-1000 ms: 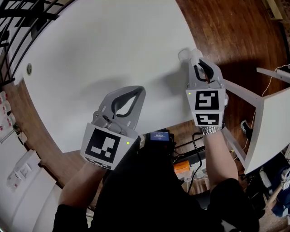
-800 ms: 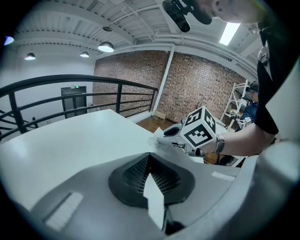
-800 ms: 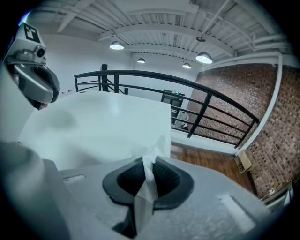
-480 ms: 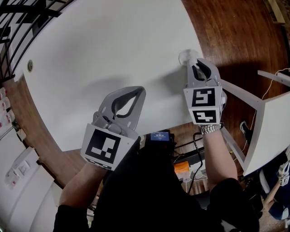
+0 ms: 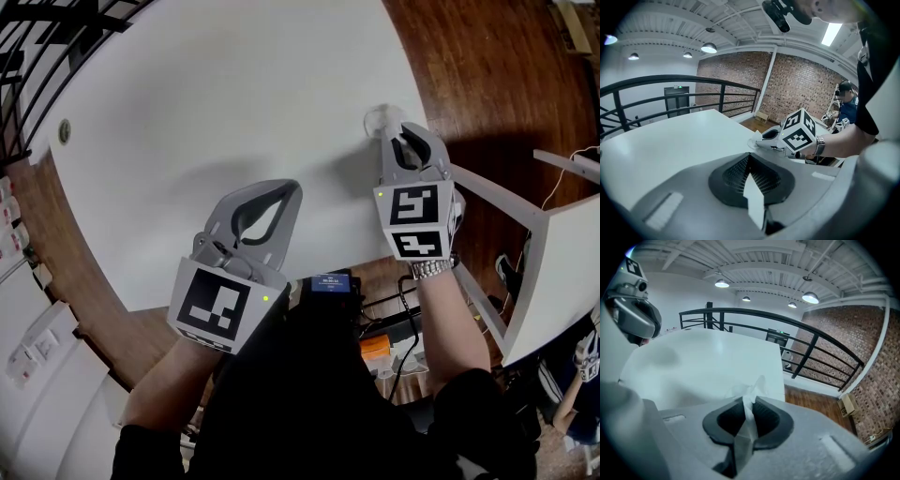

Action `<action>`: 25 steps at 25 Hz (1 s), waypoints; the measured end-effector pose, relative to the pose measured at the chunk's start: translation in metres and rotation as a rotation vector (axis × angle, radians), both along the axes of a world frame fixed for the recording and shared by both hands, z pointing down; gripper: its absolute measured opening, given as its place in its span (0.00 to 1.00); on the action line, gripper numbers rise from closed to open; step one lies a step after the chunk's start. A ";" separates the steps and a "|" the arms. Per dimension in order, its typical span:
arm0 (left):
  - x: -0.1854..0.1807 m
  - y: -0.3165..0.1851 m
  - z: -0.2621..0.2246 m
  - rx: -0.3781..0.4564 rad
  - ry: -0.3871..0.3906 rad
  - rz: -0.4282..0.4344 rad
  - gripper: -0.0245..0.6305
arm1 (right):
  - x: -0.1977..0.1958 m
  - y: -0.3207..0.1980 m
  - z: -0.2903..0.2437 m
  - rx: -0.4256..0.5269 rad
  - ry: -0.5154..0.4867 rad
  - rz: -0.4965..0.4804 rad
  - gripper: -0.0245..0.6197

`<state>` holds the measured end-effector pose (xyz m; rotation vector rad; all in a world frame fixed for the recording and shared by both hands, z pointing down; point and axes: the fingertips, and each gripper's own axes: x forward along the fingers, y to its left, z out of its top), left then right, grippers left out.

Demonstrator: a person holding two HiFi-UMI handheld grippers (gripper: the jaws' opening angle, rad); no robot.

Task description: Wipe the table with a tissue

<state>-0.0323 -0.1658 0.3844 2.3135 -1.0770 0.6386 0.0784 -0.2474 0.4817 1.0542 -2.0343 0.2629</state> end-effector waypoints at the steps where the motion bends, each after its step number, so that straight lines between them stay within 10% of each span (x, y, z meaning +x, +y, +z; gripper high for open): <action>1: -0.001 0.000 0.000 0.000 0.000 -0.002 0.06 | -0.001 0.000 0.000 0.001 0.000 -0.002 0.08; 25: -0.014 0.010 -0.002 0.001 -0.004 -0.030 0.06 | -0.036 0.016 0.000 0.007 -0.014 -0.072 0.07</action>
